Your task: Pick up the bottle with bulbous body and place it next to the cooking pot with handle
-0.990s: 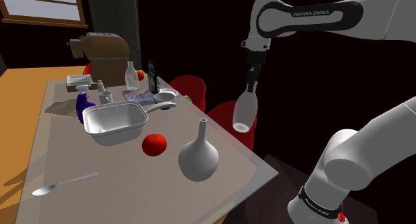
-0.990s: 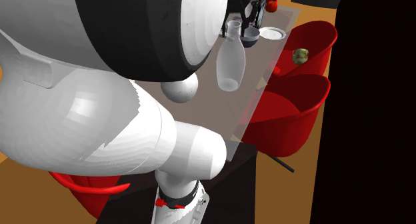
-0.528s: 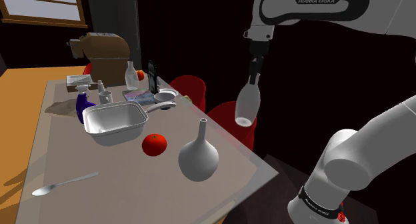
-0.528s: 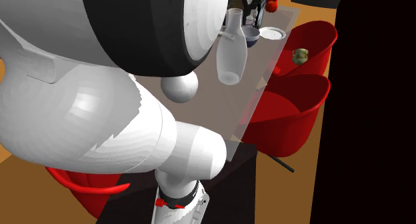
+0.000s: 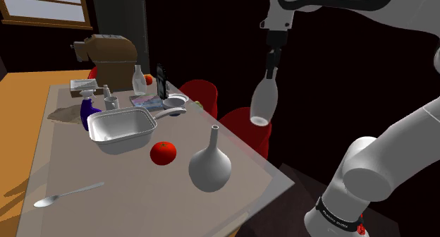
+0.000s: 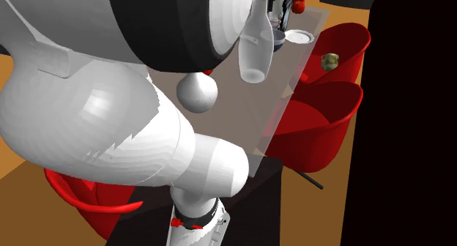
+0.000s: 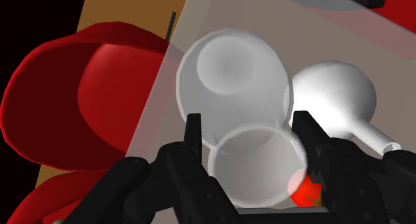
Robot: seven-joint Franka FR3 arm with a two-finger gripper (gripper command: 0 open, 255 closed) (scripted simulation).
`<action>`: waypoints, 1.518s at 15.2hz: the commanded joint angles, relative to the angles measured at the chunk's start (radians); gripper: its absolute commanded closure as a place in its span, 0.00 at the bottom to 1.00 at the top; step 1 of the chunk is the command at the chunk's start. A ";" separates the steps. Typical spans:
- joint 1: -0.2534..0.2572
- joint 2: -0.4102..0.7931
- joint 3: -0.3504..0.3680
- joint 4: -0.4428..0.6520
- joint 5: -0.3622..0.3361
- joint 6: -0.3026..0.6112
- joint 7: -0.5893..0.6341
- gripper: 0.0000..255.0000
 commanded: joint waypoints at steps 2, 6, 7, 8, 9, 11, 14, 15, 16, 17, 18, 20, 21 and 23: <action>0.001 0.012 0.001 0.052 0.001 -0.040 -0.002 1.00; 0.001 0.034 0.002 0.129 0.002 -0.094 -0.007 1.00; 0.001 0.041 0.002 0.149 0.003 -0.108 -0.008 1.00; 0.001 0.047 0.002 0.169 0.003 -0.122 -0.009 1.00; 0.001 0.054 0.002 0.190 0.003 -0.136 -0.011 1.00; 0.002 0.068 0.002 0.232 0.004 -0.164 -0.013 1.00; 0.010 0.122 0.015 0.265 0.015 -0.144 0.009 1.00; 0.014 0.149 0.021 0.279 0.019 -0.132 0.021 1.00; 0.018 0.177 0.026 0.295 0.024 -0.121 0.032 1.00; 0.022 0.205 0.032 0.312 0.028 -0.111 0.042 1.00; 0.026 0.234 0.037 0.331 0.032 -0.101 0.053 1.00; 0.035 0.294 0.048 0.373 0.038 -0.084 0.073 1.00; 0.039 0.326 0.053 0.397 0.041 -0.077 0.083 1.00; 0.048 0.391 0.062 0.450 0.046 -0.067 0.102 1.00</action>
